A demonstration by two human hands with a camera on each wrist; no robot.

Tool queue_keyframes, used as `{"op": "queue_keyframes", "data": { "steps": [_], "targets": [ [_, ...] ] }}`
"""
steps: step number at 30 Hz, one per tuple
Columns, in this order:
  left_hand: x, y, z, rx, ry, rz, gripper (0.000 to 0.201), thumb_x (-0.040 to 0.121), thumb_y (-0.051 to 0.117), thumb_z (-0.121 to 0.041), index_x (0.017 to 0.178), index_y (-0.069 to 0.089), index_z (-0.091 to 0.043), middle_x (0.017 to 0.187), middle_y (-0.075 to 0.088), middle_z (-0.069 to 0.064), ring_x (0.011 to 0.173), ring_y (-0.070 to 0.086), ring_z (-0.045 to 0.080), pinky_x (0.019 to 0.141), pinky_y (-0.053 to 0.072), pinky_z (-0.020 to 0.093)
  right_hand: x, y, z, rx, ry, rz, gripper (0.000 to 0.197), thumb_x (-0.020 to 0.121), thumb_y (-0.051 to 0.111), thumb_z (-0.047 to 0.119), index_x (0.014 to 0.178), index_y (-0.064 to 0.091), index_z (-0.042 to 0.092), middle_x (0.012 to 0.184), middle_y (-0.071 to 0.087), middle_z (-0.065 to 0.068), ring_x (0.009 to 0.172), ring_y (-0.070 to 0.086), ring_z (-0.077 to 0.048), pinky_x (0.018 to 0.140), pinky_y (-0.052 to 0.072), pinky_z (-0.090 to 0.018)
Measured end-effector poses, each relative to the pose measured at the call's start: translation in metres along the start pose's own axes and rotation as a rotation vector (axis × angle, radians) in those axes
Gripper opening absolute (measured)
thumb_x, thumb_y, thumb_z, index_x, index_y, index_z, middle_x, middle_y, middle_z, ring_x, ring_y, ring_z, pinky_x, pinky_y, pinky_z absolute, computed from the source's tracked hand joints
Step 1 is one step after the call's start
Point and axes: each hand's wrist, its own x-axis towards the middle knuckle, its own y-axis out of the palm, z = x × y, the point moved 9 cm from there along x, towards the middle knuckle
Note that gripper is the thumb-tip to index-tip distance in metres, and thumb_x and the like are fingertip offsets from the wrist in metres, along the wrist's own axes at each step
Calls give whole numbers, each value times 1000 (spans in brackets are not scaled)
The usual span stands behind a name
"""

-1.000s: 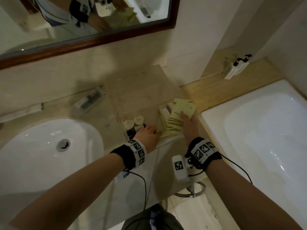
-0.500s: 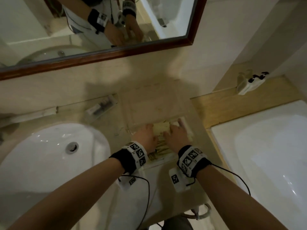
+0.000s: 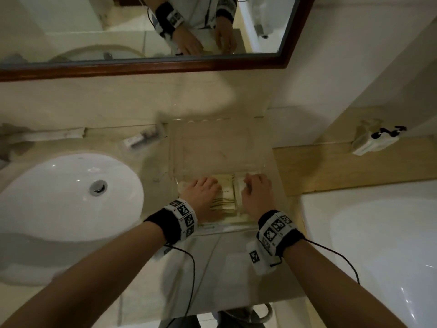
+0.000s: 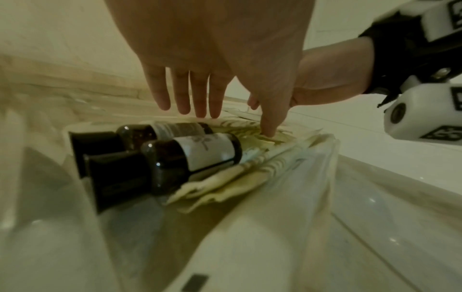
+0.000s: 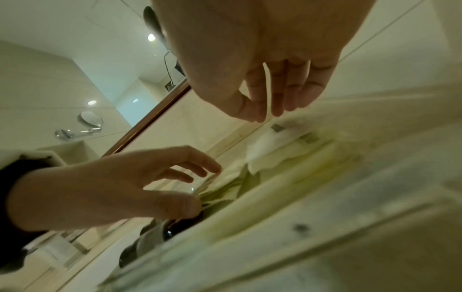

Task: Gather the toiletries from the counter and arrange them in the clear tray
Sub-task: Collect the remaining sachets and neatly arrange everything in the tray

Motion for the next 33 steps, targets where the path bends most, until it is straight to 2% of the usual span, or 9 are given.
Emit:
{"op": "queue_keyframes", "data": {
  "steps": [6, 9, 14, 19, 22, 24, 27, 29, 33],
  "targets": [
    [11, 5, -6, 20, -60, 10, 78, 80, 52, -62, 136, 32, -12, 143, 31, 6, 130, 34, 25, 109, 30, 37, -3, 9, -10, -108, -101, 183, 40, 86, 52, 21, 124, 48, 9, 130, 41, -11, 117, 40, -28, 99, 40, -39],
    [14, 7, -15, 10, -21, 30, 81, 80, 53, -62, 140, 28, -14, 147, 26, 7, 133, 30, 27, 109, 29, 39, -6, 8, -8, -175, -158, 198, 42, 86, 54, 26, 125, 47, 14, 136, 37, -8, 121, 37, -28, 102, 37, -40],
    [19, 7, -15, -100, 17, 58, 61, 83, 58, -50, 130, 40, -16, 140, 31, 7, 126, 35, 26, 102, 40, 39, -6, 12, -8, -196, -183, 229, 41, 88, 53, 26, 127, 46, 18, 140, 35, -6, 125, 36, -26, 106, 36, -39],
    [18, 6, -10, -140, -12, 112, 55, 83, 58, -51, 126, 44, -19, 140, 31, 4, 128, 35, 24, 103, 42, 40, -3, 10, -6, -204, -177, 254, 41, 88, 56, 26, 127, 46, 18, 141, 34, -6, 127, 35, -26, 107, 35, -39],
    [14, -10, -4, -134, -6, 26, 35, 90, 52, -42, 114, 54, -18, 128, 44, 2, 120, 44, 21, 94, 47, 36, -5, 5, 1, -132, -225, 238, 37, 85, 60, 25, 120, 52, 14, 137, 40, -7, 128, 37, -27, 105, 37, -42],
    [8, -16, 0, -102, -4, 13, 24, 92, 47, -38, 106, 57, -21, 115, 54, -2, 107, 55, 21, 84, 52, 37, -15, 3, 13, -90, -365, 206, 28, 81, 65, 25, 106, 60, 12, 121, 53, -10, 125, 44, -30, 98, 43, -45],
    [-5, -6, -1, -19, 19, 142, 24, 93, 43, -38, 102, 60, -22, 106, 63, -2, 97, 61, 22, 79, 48, 34, -36, 14, 24, -110, -525, 318, 26, 81, 65, 30, 97, 64, 10, 100, 64, -9, 110, 57, -29, 101, 42, -46],
    [-16, 4, -5, -19, 66, 218, 26, 93, 45, -36, 104, 62, -19, 109, 65, 1, 99, 62, 24, 82, 51, 34, -47, 25, 25, -222, -571, 415, 31, 84, 60, 36, 103, 62, 12, 102, 64, -7, 98, 58, -25, 98, 43, -43],
    [-33, 19, -3, 66, 98, 310, 40, 87, 53, -50, 114, 60, -23, 119, 61, 0, 107, 60, 23, 87, 52, 34, -57, 38, 22, -313, -609, 458, 39, 84, 56, 44, 114, 58, 19, 116, 57, -2, 107, 52, -21, 92, 44, -36]
  ]
}}
